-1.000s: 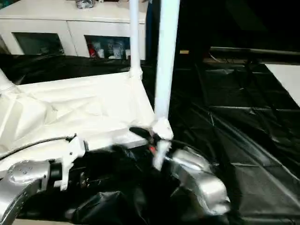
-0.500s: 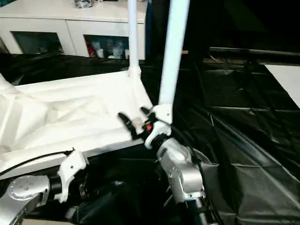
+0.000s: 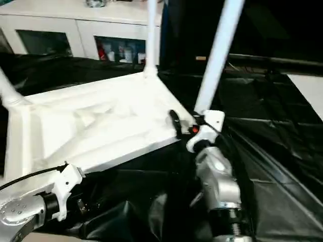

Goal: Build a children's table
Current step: Rotate table base

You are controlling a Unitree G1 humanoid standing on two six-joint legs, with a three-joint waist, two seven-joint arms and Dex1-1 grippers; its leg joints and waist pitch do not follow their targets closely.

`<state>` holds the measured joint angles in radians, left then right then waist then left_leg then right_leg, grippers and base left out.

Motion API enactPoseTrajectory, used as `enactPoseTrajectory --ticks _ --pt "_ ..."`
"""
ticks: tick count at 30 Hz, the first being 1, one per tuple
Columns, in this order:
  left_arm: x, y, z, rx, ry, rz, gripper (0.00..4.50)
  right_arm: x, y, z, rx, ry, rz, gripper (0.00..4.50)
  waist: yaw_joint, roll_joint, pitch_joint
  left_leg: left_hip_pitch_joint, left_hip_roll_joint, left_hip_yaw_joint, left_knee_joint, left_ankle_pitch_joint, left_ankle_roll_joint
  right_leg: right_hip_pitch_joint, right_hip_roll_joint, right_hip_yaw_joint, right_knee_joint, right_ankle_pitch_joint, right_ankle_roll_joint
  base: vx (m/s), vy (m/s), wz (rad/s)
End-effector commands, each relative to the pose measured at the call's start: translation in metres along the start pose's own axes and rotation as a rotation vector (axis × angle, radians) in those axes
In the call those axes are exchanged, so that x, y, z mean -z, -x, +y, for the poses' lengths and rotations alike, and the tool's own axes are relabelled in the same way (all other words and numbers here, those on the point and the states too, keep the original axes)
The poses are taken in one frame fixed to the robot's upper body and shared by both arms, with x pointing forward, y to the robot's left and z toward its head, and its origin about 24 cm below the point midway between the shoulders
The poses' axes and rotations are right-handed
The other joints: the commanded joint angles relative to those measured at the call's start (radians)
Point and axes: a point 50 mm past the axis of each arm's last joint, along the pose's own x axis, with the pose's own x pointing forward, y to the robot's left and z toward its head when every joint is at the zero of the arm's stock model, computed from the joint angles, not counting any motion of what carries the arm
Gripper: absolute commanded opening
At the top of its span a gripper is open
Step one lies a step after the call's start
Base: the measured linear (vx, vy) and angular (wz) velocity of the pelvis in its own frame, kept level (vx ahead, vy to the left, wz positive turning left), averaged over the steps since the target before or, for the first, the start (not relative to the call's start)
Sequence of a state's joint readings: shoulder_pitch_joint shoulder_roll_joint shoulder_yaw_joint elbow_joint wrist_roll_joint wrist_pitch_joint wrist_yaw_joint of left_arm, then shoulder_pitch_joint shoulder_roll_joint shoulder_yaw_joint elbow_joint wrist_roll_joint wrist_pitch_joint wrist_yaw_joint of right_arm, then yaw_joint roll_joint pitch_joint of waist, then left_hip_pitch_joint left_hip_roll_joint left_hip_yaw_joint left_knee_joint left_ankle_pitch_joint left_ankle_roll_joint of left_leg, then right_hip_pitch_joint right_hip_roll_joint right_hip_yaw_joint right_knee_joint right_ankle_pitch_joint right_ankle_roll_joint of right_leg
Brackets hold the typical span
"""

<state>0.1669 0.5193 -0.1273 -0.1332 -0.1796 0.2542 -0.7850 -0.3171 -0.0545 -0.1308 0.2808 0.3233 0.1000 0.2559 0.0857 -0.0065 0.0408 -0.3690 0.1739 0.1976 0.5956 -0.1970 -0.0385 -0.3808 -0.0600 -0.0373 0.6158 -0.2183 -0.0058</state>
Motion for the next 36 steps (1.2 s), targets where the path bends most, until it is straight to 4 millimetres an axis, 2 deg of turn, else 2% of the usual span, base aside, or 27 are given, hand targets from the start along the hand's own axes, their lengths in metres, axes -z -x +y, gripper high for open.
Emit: enactPoseTrajectory --ticks 1,4,5,11,13,16,18,19,20,21,22,23,25,26,27,29,30,32,33,34,35,36 --pt "0.008 0.006 0.005 -0.031 -0.013 0.047 4.45 -0.014 0.003 -0.026 0.119 0.03 -0.055 4.29 -0.007 0.011 -0.039 0.028 0.059 -0.03 -0.09 -0.285 -0.047 0.008 -0.073 0.052 -0.081 -0.231 -0.126 0.0 0.0 0.0" --pt "0.011 0.007 0.007 -0.039 -0.022 0.057 4.45 -0.022 0.002 -0.036 0.156 0.05 -0.074 4.29 -0.003 0.011 -0.041 0.029 0.058 -0.03 -0.089 -0.277 -0.049 0.008 -0.074 0.051 -0.079 -0.223 -0.122 0.0 0.0 0.0" --pt "0.011 0.008 0.009 -0.045 -0.025 0.058 4.45 -0.024 0.002 -0.039 0.163 0.059 -0.08 4.29 -0.003 0.015 -0.042 0.027 0.058 -0.031 -0.089 -0.269 -0.052 0.01 -0.074 0.051 -0.078 -0.214 -0.123 0.0 0.0 0.0" --pt "0.011 0.012 0.017 -0.072 -0.033 0.056 4.45 -0.032 0.003 -0.052 0.181 0.094 -0.099 4.29 -0.005 0.011 -0.044 0.022 0.056 -0.03 -0.086 -0.245 -0.048 0.018 -0.073 0.049 -0.072 -0.166 -0.128 0.0 0.0 0.0" --pt "0.012 0.014 0.019 -0.079 -0.032 0.055 4.45 -0.032 0.005 -0.056 0.198 0.098 -0.098 4.29 -0.007 0.003 -0.044 0.021 0.055 -0.029 -0.084 -0.241 -0.035 0.018 -0.073 0.049 -0.075 -0.182 -0.131 0.0 0.0 0.0" --pt "0.013 0.022 0.018 -0.075 -0.011 0.025 4.45 -0.029 0.005 -0.061 0.2 0.114 -0.085 4.29 -0.016 0.0 -0.04 0.014 0.054 -0.031 -0.085 -0.254 -0.027 0.021 -0.076 0.048 -0.079 -0.24 -0.135 0.0 0.0 0.0" --pt "0.013 0.024 0.016 -0.066 0.0 0.013 4.45 -0.028 0.004 -0.06 0.189 0.113 -0.078 4.29 -0.026 -0.002 -0.04 0.017 0.054 -0.032 -0.084 -0.273 -0.021 0.016 -0.076 0.048 -0.082 -0.273 -0.14 0.0 0.0 0.0" --pt "0.01 0.03 0.013 -0.046 0.02 -0.016 4.45 -0.024 0.004 -0.055 0.158 0.129 -0.054 4.29 -0.027 -0.004 -0.039 0.016 0.055 -0.032 -0.084 -0.272 -0.019 0.016 -0.077 0.048 -0.081 -0.275 -0.143 0.0 0.0 0.0" --pt "0.006 0.036 0.009 -0.031 0.047 -0.047 4.45 -0.019 0.003 -0.049 0.119 0.141 -0.025 4.29 -0.029 -0.001 -0.038 0.012 0.056 -0.034 -0.085 -0.272 -0.017 0.018 -0.078 0.048 -0.08 -0.279 -0.147 0.0 0.0 0.0" --pt "0.003 0.043 0.005 -0.013 0.076 -0.077 4.45 -0.014 0.003 -0.043 0.078 0.157 0.0 4.29 -0.035 0.0 -0.04 0.005 0.057 -0.037 -0.086 -0.269 -0.017 0.023 -0.079 0.045 -0.074 -0.273 -0.157 0.0 0.0 0.0" --pt "0.0 0.047 0.003 0.0 0.097 -0.097 4.45 -0.01 0.003 -0.039 0.047 0.166 0.017 4.29 -0.037 0.001 -0.036 0.01 0.057 -0.035 -0.089 -0.287 -0.012 0.015 -0.072 0.044 -0.08 -0.283 -0.155 0.0 0.0 0.0" --pt "-0.002 0.051 0.0 0.012 0.113 -0.109 4.45 -0.007 0.004 -0.035 0.02 0.166 0.028 4.29 -0.037 0.001 -0.037 0.017 0.057 -0.032 -0.085 -0.303 -0.012 0.01 -0.071 0.046 -0.08 -0.271 -0.165 0.0 0.0 0.0" --pt "-0.005 0.06 -0.004 0.043 0.137 -0.116 4.45 -0.002 0.006 -0.029 -0.01 0.164 0.049 4.29 -0.037 -0.001 -0.034 0.016 0.059 -0.032 -0.09 -0.305 -0.006 0.009 -0.068 0.046 -0.081 -0.259 -0.169 0.0 0.0 0.0" --pt "-0.004 0.071 -0.005 0.063 0.159 -0.11 4.45 0.002 0.007 -0.027 -0.018 0.167 0.062 4.29 -0.034 0.002 -0.035 0.02 0.059 -0.032 -0.088 -0.305 -0.009 0.007 -0.069 0.047 -0.077 -0.248 -0.173 0.0 0.0 0.0" --pt "-0.003 0.084 -0.007 0.08 0.182 -0.099 4.45 0.006 0.009 -0.024 -0.02 0.173 0.076 4.29 -0.035 0.006 -0.032 0.018 0.058 -0.032 -0.091 -0.308 -0.011 0.007 -0.066 0.048 -0.077 -0.242 -0.172 0.0 0.0 0.0" --pt "0.001 0.098 -0.006 0.091 0.197 -0.055 4.45 0.009 0.012 -0.023 -0.022 0.185 0.087 4.29 -0.037 0.002 -0.032 0.021 0.057 -0.031 -0.093 -0.318 -0.015 0.007 -0.062 0.047 -0.078 -0.246 -0.161 0.0 0.0 0.0" --pt "0.003 0.105 -0.005 0.091 0.203 -0.034 4.45 0.011 0.013 -0.022 -0.027 0.184 0.09 4.29 -0.036 0.006 -0.03 0.026 0.057 -0.03 -0.094 -0.339 -0.018 0.002 -0.063 0.05 -0.082 -0.266 -0.153 0.0 0.0 0.0" --pt "0.004 0.117 -0.003 0.081 0.222 -0.008 4.45 0.013 0.016 -0.021 -0.033 0.182 0.098 4.29 -0.034 0.009 -0.027 0.028 0.058 -0.031 -0.098 -0.371 -0.029 0.0 -0.064 0.051 -0.087 -0.3 -0.144 0.0 0.0 0.0" --pt "0.004 0.133 0.004 0.039 0.255 -0.002 4.45 0.016 0.019 -0.019 -0.064 0.175 0.116 4.29 -0.032 0.008 -0.026 0.03 0.058 -0.032 -0.098 -0.386 -0.035 -0.001 -0.064 0.052 -0.088 -0.314 -0.14 0.0 0.0 0.0" --pt "0.004 0.135 0.004 0.033 0.258 -0.001 4.45 0.016 0.02 -0.018 -0.067 0.178 0.12 4.29 -0.032 0.008 -0.026 0.03 0.058 -0.032 -0.098 -0.386 -0.035 -0.001 -0.064 0.052 -0.088 -0.314 -0.14 0.0 0.0 0.0" --pt "0.003 0.152 0.013 -0.022 0.281 0.004 4.45 0.021 0.023 -0.016 -0.102 0.206 0.157 4.29 -0.031 0.007 -0.025 0.03 0.057 -0.032 -0.099 -0.393 -0.037 -0.001 -0.064 0.053 -0.089 -0.321 -0.134 0.0 0.0 0.0" --pt "0.003 0.16 0.018 -0.053 0.287 0.005 4.45 0.024 0.025 -0.015 -0.121 0.219 0.183 4.29 -0.031 0.009 -0.024 0.03 0.056 -0.033 -0.099 -0.394 -0.039 -0.001 -0.063 0.053 -0.088 -0.322 -0.135 0.0 0.0 0.0"
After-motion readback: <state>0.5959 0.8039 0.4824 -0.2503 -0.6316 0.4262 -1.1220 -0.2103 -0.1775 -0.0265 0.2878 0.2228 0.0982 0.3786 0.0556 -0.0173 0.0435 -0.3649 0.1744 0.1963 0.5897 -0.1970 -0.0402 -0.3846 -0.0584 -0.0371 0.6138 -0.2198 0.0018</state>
